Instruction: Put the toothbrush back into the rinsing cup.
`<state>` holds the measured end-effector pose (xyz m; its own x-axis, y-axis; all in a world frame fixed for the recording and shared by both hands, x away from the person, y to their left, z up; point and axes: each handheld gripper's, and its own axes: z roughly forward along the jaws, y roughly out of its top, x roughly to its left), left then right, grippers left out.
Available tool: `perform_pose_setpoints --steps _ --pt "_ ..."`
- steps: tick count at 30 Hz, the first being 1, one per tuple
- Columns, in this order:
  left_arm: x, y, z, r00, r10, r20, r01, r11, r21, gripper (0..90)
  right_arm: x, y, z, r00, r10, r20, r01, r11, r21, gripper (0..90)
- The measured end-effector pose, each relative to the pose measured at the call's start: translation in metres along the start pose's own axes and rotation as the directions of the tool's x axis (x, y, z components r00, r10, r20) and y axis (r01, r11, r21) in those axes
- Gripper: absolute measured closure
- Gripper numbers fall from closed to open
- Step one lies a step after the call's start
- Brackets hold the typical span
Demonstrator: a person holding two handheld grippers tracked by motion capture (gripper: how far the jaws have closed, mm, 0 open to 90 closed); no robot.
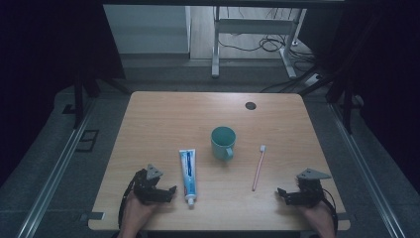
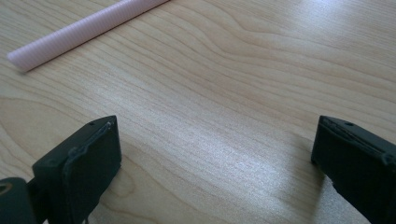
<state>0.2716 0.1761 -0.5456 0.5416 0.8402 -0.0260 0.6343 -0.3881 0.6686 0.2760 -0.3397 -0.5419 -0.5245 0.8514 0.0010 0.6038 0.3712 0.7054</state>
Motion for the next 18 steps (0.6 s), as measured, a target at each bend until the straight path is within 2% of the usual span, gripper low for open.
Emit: perform_pose_setpoints --steps 6,14,18 --pt "0.0 0.0 0.0 1.0 0.0 0.0 0.0 1.0 0.0 1.2 -0.0004 0.0005 0.0 1.0 -0.006 -0.004 0.006 1.0 -0.004 3.8" --pt "0.0001 0.0006 0.0004 1.0 -0.001 -0.002 0.001 1.0 0.0 1.1 0.0003 0.001 -0.0029 0.9998 -0.013 -0.015 0.013 1.0 -0.008 12.8" --pt "0.0001 0.0007 0.0006 1.0 -0.002 -0.002 0.002 1.0 0.001 1.1 0.0 0.001 -0.0039 0.9998 -0.013 -0.015 0.013 1.0 -0.005 13.7"
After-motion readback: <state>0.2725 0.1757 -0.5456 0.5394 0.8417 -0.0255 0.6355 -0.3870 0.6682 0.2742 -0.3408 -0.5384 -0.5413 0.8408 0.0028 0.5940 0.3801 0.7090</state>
